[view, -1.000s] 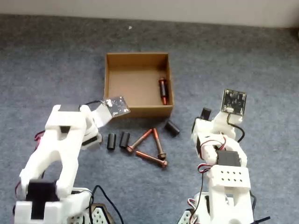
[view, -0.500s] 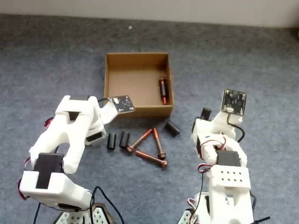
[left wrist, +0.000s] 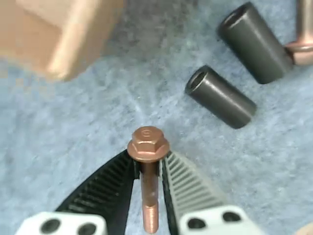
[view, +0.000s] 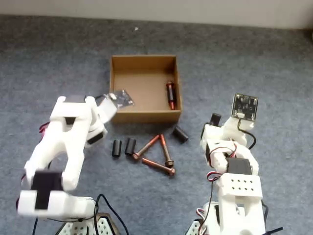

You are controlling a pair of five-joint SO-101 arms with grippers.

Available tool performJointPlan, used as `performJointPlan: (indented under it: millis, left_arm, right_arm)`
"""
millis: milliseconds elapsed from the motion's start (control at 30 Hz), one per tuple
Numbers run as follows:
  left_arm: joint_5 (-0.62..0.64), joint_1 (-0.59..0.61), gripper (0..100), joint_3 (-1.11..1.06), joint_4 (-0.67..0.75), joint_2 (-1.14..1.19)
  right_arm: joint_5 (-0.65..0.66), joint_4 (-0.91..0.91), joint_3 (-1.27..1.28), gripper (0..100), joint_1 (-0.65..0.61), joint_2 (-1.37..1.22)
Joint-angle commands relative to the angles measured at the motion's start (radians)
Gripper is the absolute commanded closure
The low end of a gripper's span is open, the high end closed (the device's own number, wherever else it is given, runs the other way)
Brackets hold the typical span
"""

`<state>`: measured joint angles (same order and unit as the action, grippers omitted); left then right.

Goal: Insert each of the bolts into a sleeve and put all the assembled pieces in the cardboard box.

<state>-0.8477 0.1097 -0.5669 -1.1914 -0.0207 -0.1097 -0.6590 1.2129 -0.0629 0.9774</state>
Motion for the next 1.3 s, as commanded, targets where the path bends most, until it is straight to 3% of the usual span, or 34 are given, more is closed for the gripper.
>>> performJointPlan:
  millis: [0, 200, 400, 733, 1000, 1267]
  left_arm:
    - [0.120, -0.016, 99, 0.045, -0.049, -0.239]
    - [0.264, -0.019, 99, -0.051, -0.038, -0.498]
    - [0.388, -0.018, 99, -0.222, 0.081, -0.757]
    - [0.686, -0.070, 99, -0.432, 0.247, -1.078]
    - [0.793, -0.262, 99, -0.476, 0.256, -1.254]
    - [0.921, -0.286, 99, -0.478, 0.353, -1.371]
  right_arm:
    - [0.012, 0.027, -0.010, 99.3, 0.007, 0.035]
    - [0.012, 0.025, -0.010, 99.3, 0.012, 0.039]
    - [0.012, 0.021, -0.010, 99.3, 0.012, 0.048]
    - [0.012, 0.024, 0.140, 99.3, 0.004, 0.363]
    - [0.109, 0.024, 0.263, 99.3, -0.150, 0.555]
    - [0.117, 0.021, 0.363, 99.3, -0.243, 0.783]
